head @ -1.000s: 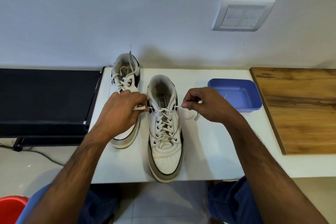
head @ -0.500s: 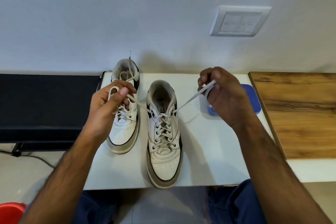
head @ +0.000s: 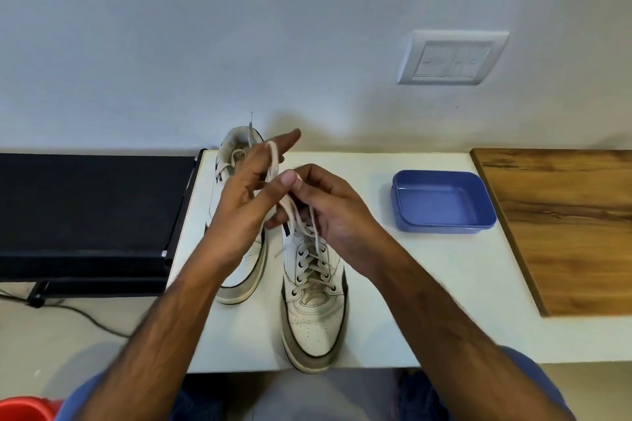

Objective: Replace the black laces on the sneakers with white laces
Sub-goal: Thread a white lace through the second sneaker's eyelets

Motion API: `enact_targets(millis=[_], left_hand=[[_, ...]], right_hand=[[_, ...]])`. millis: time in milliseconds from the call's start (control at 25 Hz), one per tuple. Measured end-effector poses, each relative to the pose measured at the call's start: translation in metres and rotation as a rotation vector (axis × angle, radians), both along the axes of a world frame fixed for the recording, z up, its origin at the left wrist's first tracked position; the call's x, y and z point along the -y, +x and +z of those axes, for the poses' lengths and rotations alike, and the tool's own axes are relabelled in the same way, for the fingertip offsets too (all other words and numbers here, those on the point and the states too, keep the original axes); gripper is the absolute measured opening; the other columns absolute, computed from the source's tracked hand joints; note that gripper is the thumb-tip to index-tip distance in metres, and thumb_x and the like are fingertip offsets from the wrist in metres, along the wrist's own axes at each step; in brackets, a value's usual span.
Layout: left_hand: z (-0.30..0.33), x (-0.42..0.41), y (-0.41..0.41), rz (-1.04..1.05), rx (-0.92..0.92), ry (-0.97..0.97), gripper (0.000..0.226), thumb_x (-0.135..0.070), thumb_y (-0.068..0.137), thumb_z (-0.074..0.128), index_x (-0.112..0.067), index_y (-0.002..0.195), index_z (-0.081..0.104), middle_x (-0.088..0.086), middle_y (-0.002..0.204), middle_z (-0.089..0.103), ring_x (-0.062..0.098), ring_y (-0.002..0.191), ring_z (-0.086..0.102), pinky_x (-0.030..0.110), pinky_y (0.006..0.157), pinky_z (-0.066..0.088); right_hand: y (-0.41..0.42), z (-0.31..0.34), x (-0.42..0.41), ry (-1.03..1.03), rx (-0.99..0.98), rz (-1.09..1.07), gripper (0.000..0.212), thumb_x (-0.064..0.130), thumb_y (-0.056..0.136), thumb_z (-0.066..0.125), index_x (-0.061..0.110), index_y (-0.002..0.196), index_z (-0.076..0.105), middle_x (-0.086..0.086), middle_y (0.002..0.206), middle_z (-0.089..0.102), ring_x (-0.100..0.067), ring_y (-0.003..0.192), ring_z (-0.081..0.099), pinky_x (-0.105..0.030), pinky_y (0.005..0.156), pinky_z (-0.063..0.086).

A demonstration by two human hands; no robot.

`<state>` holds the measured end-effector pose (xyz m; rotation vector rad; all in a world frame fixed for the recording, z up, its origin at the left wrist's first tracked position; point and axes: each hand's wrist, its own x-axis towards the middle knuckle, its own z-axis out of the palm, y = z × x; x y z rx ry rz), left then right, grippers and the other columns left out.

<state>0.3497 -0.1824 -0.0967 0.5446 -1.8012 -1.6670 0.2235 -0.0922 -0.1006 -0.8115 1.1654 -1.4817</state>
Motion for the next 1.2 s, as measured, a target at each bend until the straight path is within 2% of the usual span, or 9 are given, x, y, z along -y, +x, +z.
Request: enact_targets(millis=[160,320,480,600,720,800,920,1080,1200], left_hand=[[-0.018,-0.004,0.003,-0.157,-0.042,0.081,0.05,-0.032,0.098,0.06,-0.022,0.145,0.05,-0.001,0.131,0.067,0.022,0.126,0.06,0.038,0.107,0.048],[-0.027,-0.018,-0.005,-0.207,0.058,0.028,0.057,-0.021,0.094,0.069,-0.031,0.143,0.041,0.003,0.131,0.065,0.023,0.125,0.06,0.039,0.1,0.053],[-0.04,-0.028,-0.019,-0.144,0.215,-0.203,0.042,-0.011,0.095,0.068,-0.026,0.125,0.041,0.007,0.109,0.065,0.017,0.097,0.067,0.035,0.076,0.054],[-0.041,-0.029,-0.021,-0.044,0.214,-0.225,0.025,-0.013,0.097,0.067,-0.022,0.117,0.057,-0.009,0.098,0.068,0.011,0.084,0.066,0.038,0.074,0.056],[-0.03,-0.026,-0.022,0.055,0.074,-0.137,0.018,-0.007,0.096,0.067,-0.013,0.113,0.063,-0.003,0.096,0.068,0.021,0.084,0.064,0.034,0.074,0.054],[-0.024,-0.017,-0.022,0.154,0.049,-0.164,0.015,-0.006,0.096,0.067,-0.016,0.106,0.069,-0.001,0.095,0.072,0.021,0.085,0.065,0.029,0.076,0.05],[-0.019,-0.003,-0.019,0.228,0.095,-0.207,0.018,-0.004,0.094,0.068,-0.018,0.101,0.076,-0.004,0.093,0.074,0.013,0.081,0.068,0.03,0.077,0.055],[-0.012,0.02,-0.032,0.177,0.254,-0.397,0.018,-0.007,0.092,0.071,-0.022,0.099,0.077,-0.008,0.092,0.073,0.008,0.084,0.07,0.022,0.078,0.055],[-0.006,0.041,-0.048,0.059,0.471,-0.553,0.014,-0.008,0.091,0.071,-0.021,0.093,0.077,-0.008,0.087,0.074,0.001,0.08,0.066,0.025,0.079,0.054]], right_hand=[[-0.015,0.022,-0.004,-0.185,0.223,-0.063,0.012,0.011,0.1,0.052,0.008,0.11,0.057,0.0,0.082,0.061,-0.012,0.059,0.042,-0.029,0.066,0.04],[-0.028,0.029,-0.008,-0.215,0.247,-0.169,0.021,0.001,0.097,0.054,0.009,0.117,0.053,0.004,0.079,0.051,-0.009,0.053,0.034,-0.023,0.055,0.035],[-0.038,0.021,-0.007,-0.153,0.122,-0.32,0.042,-0.014,0.091,0.06,0.014,0.121,0.051,0.002,0.081,0.047,-0.008,0.062,0.045,-0.023,0.052,0.033],[-0.055,0.01,-0.01,-0.045,-0.113,-0.464,0.04,-0.014,0.09,0.06,0.013,0.118,0.054,0.003,0.088,0.054,-0.01,0.07,0.049,-0.023,0.056,0.042],[-0.062,-0.001,-0.011,0.071,-0.466,-0.471,0.026,-0.006,0.095,0.057,0.018,0.103,0.063,0.007,0.099,0.067,-0.01,0.082,0.062,-0.024,0.071,0.052],[-0.06,-0.004,-0.009,0.108,-0.664,-0.384,0.028,0.004,0.098,0.059,0.03,0.093,0.067,0.014,0.094,0.071,-0.002,0.084,0.063,-0.019,0.074,0.05],[-0.047,-0.009,-0.005,0.134,-0.947,-0.244,0.014,0.012,0.097,0.063,0.023,0.094,0.07,0.014,0.08,0.065,-0.002,0.074,0.059,-0.015,0.065,0.041],[-0.029,-0.01,0.01,0.196,-1.008,-0.21,0.011,0.012,0.096,0.058,0.015,0.104,0.066,0.0,0.086,0.067,-0.017,0.074,0.061,-0.029,0.063,0.045],[-0.037,-0.013,0.014,0.348,-1.1,-0.036,0.023,0.017,0.101,0.054,0.014,0.119,0.069,-0.006,0.101,0.057,-0.021,0.083,0.057,-0.021,0.063,0.039]])
